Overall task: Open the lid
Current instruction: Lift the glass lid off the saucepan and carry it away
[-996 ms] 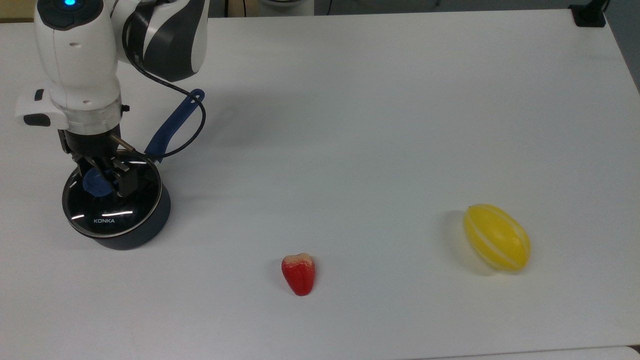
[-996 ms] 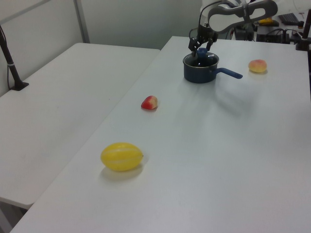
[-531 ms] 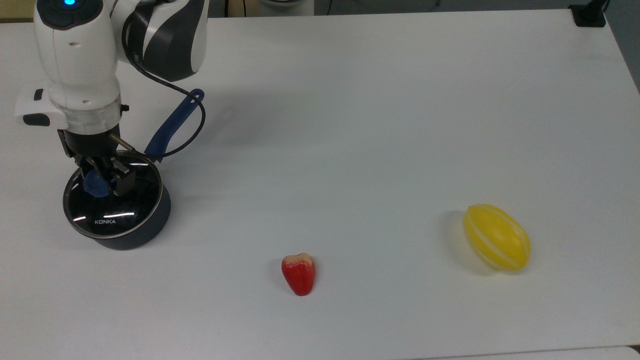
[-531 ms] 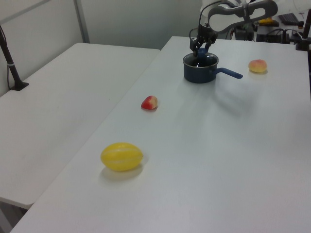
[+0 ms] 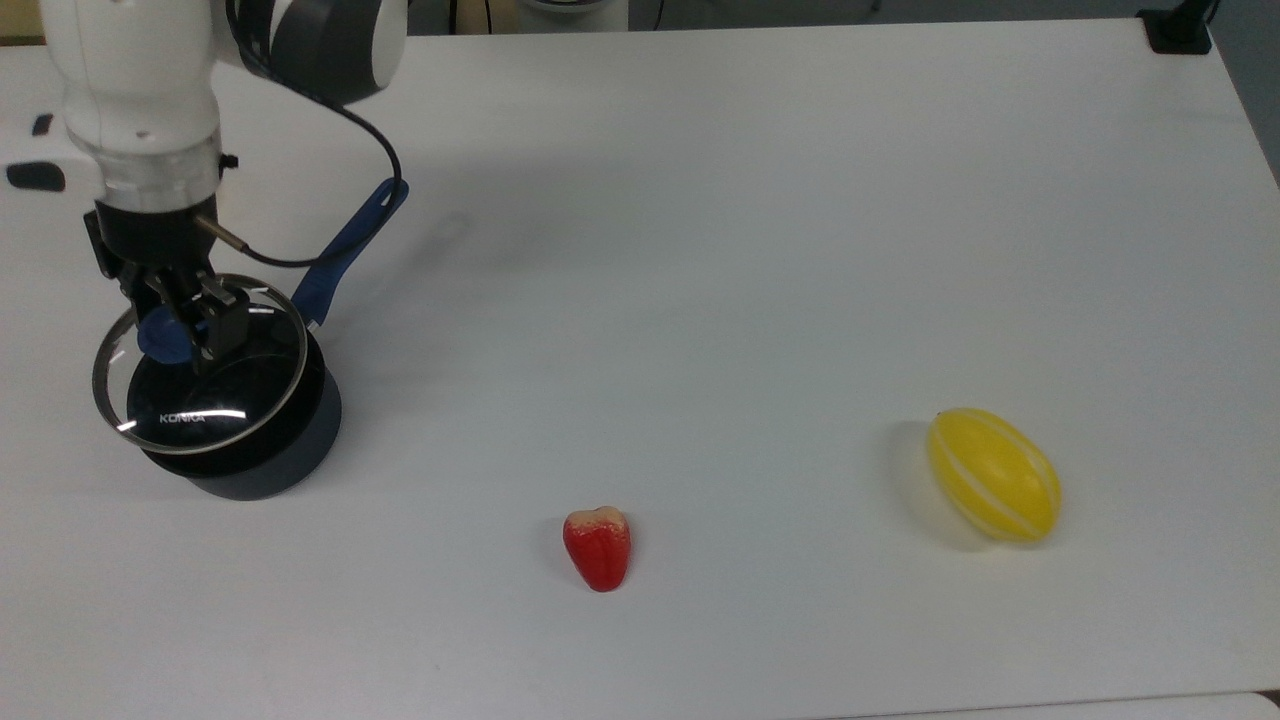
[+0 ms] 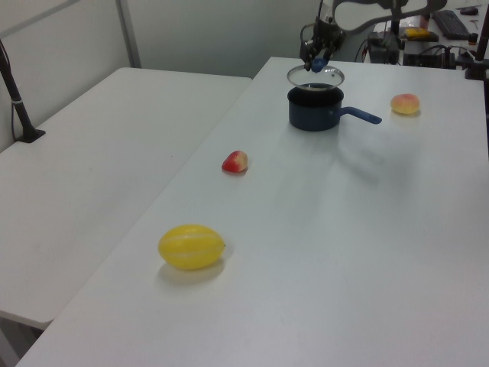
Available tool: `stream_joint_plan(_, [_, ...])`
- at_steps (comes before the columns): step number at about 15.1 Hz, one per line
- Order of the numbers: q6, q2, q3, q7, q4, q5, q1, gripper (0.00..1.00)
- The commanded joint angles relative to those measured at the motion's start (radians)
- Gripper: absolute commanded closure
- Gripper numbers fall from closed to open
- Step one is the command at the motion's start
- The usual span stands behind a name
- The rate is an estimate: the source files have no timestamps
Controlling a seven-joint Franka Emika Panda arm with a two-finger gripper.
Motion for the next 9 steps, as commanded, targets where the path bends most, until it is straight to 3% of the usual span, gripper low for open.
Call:
stream_joint_plan(1, [-0.08,-0.154,0.015,-0.036,-0.089,-0.018,0.02,0.64])
stream_joint_plan(4, [-0.143,-0.28,0.024,-0.095,-0.173,-0.004,0.049,0.64])
stream_joint_plan(9, [-0.249,-0.477,0.13,-0.232,-0.361,-0.001,0.061,0.64])
